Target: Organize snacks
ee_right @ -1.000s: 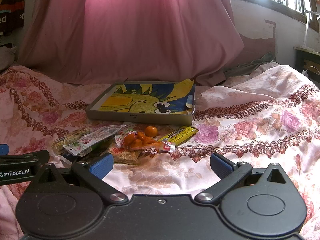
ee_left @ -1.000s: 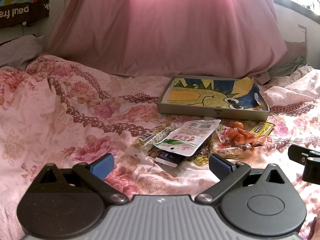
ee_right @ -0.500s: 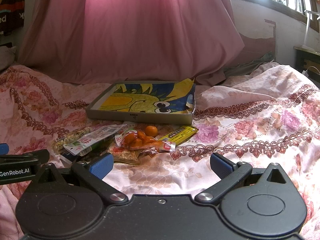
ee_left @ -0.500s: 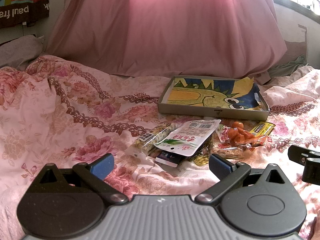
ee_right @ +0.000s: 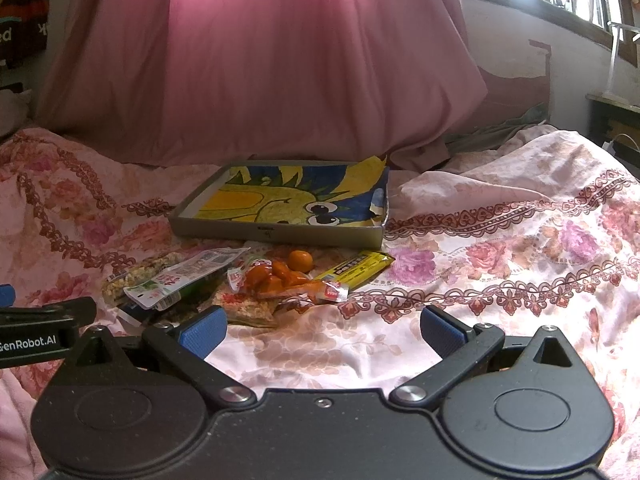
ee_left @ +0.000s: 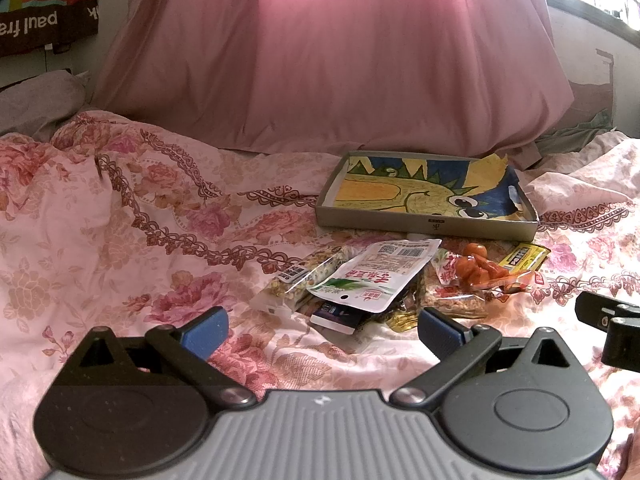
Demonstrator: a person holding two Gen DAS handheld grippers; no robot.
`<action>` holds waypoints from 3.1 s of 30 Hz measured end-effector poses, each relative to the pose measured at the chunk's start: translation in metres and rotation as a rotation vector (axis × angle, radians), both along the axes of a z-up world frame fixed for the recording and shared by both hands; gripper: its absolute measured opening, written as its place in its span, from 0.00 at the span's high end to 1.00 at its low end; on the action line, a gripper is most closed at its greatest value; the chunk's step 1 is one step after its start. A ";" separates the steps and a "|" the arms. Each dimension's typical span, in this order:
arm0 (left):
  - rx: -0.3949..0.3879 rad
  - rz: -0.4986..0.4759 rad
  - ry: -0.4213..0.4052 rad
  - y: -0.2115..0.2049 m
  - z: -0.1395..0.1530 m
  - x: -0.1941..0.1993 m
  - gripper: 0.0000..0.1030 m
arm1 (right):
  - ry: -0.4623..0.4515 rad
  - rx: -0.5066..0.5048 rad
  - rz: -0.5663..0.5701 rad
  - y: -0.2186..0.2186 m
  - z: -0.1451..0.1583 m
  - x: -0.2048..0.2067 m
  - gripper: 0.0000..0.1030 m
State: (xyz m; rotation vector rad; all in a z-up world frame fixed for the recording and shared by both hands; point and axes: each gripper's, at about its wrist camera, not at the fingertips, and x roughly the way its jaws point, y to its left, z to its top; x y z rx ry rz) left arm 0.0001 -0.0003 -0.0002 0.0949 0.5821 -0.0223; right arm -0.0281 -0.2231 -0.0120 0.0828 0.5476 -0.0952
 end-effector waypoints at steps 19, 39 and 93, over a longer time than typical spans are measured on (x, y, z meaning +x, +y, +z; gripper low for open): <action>-0.140 -0.082 0.172 0.021 -0.001 0.067 0.00 | 0.022 -0.033 0.155 -0.009 0.015 0.038 0.00; -0.068 -0.536 0.357 -0.006 -0.050 0.193 0.00 | 0.234 0.000 0.611 -0.027 -0.039 0.173 0.02; 0.024 -0.375 0.240 0.013 -0.057 0.212 0.87 | 0.308 0.064 0.580 -0.016 -0.077 0.216 0.27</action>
